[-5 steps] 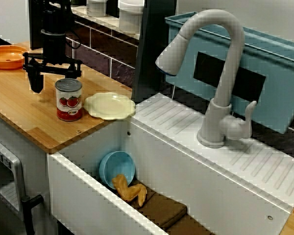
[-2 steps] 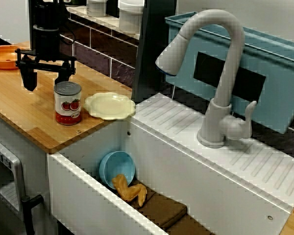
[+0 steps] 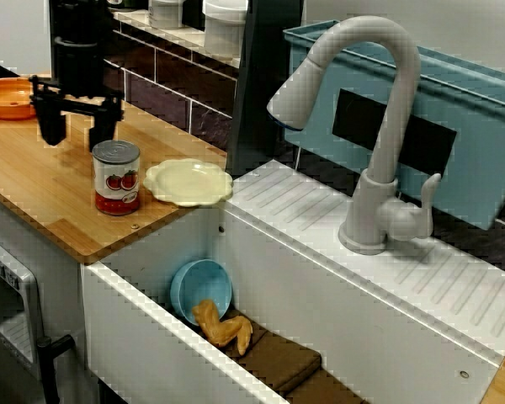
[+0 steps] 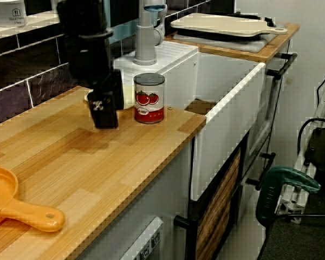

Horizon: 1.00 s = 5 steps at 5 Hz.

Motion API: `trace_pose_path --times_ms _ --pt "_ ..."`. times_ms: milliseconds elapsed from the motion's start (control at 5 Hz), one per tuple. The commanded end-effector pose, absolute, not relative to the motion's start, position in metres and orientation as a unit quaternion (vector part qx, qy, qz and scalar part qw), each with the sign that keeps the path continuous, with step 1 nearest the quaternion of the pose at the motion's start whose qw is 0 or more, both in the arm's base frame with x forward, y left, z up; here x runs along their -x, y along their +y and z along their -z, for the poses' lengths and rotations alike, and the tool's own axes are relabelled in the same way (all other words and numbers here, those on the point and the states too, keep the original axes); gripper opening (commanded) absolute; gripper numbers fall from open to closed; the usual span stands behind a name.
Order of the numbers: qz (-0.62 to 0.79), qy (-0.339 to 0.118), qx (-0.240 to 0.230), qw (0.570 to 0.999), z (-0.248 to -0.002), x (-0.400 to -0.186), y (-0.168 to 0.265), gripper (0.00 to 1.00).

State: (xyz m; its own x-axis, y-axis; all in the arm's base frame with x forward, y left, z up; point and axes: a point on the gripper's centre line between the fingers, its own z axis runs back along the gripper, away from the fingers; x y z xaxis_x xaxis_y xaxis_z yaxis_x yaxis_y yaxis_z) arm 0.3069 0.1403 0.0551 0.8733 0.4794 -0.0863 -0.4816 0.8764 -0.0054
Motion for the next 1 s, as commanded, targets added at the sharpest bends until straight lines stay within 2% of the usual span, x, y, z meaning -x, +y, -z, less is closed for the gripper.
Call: trace_pose_path --times_ms 0,200,400,800 --pt "-0.033 -0.088 0.034 0.995 -0.085 -0.332 0.198 1.0" --pt "0.052 -0.121 0.035 0.991 -0.089 -0.334 0.198 1.0" --pt "0.094 -0.131 0.034 0.986 -0.088 -0.331 0.191 1.0" --pt "0.137 -0.092 0.053 0.985 -0.086 -0.325 0.155 1.0"
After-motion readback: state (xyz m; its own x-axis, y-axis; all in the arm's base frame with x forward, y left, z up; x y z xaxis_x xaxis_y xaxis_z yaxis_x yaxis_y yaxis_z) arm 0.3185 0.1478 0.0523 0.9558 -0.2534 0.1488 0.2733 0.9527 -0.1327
